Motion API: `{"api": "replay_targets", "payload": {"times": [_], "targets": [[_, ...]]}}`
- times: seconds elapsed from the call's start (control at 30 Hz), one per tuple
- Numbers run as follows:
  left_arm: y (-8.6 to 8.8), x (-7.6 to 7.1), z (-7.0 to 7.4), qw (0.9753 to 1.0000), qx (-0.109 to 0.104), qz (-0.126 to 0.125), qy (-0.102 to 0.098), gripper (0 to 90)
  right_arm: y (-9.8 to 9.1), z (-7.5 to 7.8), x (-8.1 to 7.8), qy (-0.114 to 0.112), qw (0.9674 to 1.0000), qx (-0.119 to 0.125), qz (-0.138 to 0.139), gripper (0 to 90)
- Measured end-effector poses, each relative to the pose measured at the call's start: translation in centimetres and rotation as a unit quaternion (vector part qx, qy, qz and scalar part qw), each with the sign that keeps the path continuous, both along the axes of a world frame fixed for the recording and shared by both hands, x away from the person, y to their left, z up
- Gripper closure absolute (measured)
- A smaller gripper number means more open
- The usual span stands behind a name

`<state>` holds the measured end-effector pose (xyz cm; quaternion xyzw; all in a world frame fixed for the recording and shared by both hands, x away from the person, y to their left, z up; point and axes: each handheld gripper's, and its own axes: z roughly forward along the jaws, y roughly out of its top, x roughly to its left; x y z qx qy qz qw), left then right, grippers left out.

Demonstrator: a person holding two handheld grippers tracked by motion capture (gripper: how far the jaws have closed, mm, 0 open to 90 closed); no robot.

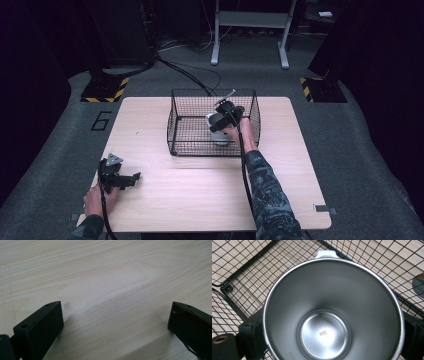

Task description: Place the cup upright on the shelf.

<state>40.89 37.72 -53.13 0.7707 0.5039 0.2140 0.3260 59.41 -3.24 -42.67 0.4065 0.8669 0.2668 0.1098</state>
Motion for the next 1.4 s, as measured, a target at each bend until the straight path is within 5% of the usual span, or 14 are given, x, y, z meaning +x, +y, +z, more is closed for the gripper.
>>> {"api": "replay_targets", "payload": {"times": [0.67,1.0,1.4], "targets": [[0.0,0.0,0.0,1.0000,0.000,0.000,0.000,0.0,-0.5,-0.1,-0.8,0.015,0.9998,-0.005,-0.008,5.8],[0.0,0.0,0.0,1.0000,0.000,0.000,0.000,0.0,-0.9,-0.2,-1.2,0.026,0.9995,0.017,-0.009,3.4],[0.0,0.0,0.0,1.0000,0.000,0.000,0.000,0.0,-1.7,2.0,-2.5,0.000,0.9992,0.038,-0.013,0.0]]}}
